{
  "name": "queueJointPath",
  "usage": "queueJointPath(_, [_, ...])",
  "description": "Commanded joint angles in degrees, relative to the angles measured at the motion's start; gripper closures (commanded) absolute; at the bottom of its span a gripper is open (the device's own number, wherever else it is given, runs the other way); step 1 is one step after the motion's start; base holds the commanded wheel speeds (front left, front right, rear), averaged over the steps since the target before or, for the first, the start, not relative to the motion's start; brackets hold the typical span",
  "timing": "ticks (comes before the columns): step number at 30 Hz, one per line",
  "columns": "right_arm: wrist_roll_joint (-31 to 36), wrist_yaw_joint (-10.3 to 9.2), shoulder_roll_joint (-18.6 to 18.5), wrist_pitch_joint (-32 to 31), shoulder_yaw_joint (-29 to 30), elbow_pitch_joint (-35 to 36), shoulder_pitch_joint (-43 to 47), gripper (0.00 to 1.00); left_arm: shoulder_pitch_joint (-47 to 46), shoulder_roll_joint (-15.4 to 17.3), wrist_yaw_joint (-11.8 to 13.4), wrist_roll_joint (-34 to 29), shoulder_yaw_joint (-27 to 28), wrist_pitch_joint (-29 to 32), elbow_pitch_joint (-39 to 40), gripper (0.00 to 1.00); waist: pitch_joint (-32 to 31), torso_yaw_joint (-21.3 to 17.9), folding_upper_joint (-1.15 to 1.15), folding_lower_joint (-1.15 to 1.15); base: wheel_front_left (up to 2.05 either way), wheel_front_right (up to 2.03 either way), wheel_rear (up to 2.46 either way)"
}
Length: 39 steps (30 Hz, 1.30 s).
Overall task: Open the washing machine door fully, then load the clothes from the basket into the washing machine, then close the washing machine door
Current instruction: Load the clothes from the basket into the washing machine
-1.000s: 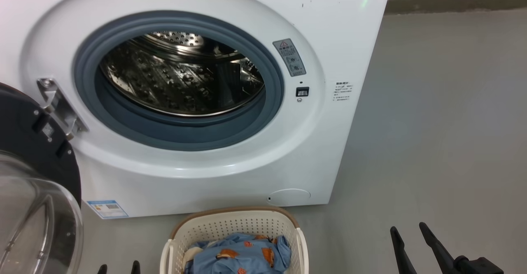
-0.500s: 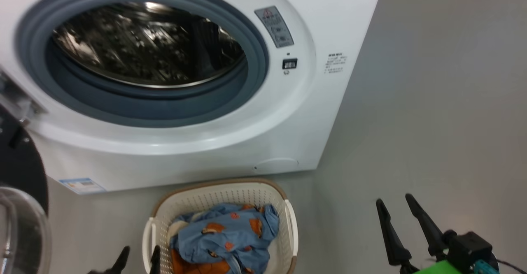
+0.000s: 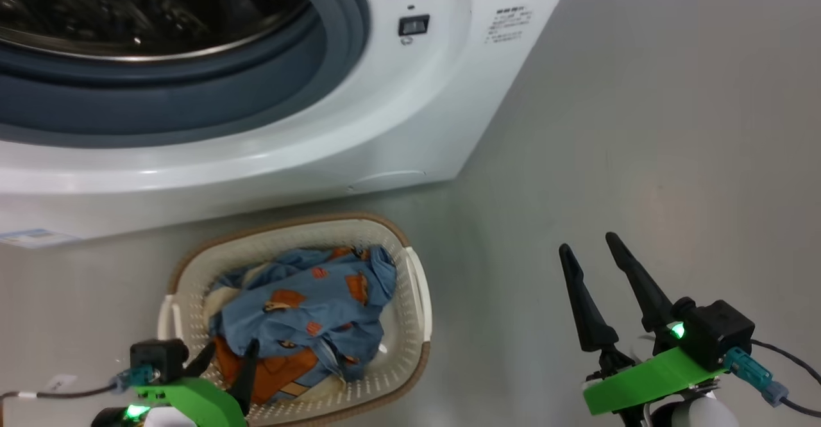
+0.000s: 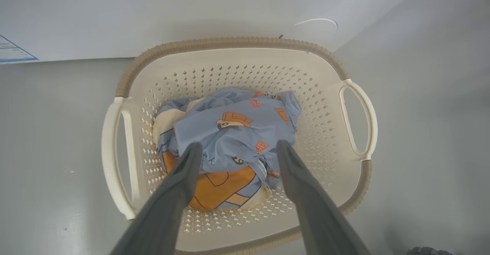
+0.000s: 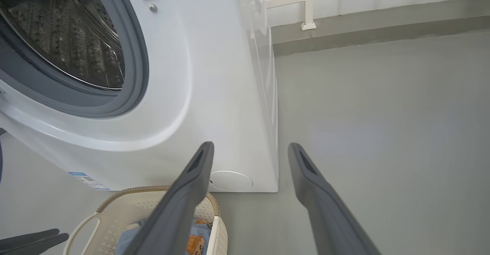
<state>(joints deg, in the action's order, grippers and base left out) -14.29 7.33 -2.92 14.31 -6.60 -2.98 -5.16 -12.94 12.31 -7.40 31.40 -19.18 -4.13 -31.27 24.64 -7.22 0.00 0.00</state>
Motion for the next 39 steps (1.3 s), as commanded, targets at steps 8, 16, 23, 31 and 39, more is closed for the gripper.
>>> queueJointPath(8, [-0.3,0.16,0.0,0.7,-1.6,2.1,-3.1,0.00,-7.3,4.5,-0.1,7.3,-4.5,2.5,-4.2,0.00,8.7,-4.0,0.00,0.00,0.00,0.00,0.00])
queueJointPath(16, [0.6,0.16,0.0,0.7,-1.8,2.8,-4.8,0.00,-12.8,5.2,-0.1,14.2,-9.4,2.8,-8.7,0.00,12.3,-4.3,0.00,0.00,0.00,0.00,0.00])
queueJointPath(23, [1.2,0.16,0.0,0.7,-1.9,3.2,-5.4,0.00,-16.5,5.4,-0.1,17.7,-14.0,1.1,-12.6,0.00,14.1,-4.6,0.00,0.00,0.00,0.00,0.00])
queueJointPath(31, [1.6,0.16,0.0,0.7,-2.5,3.8,-5.8,0.00,-21.3,5.5,-0.1,20.4,-18.5,0.0,-16.9,0.00,16.4,-5.1,0.00,0.00,0.00,0.00,0.00])
queueJointPath(39, [1.8,0.16,0.0,0.7,-2.4,5.0,-6.3,0.00,-25.4,6.1,-0.1,23.0,-21.4,0.6,-21.0,0.00,19.6,-6.2,0.00,0.00,0.00,0.00,0.00])
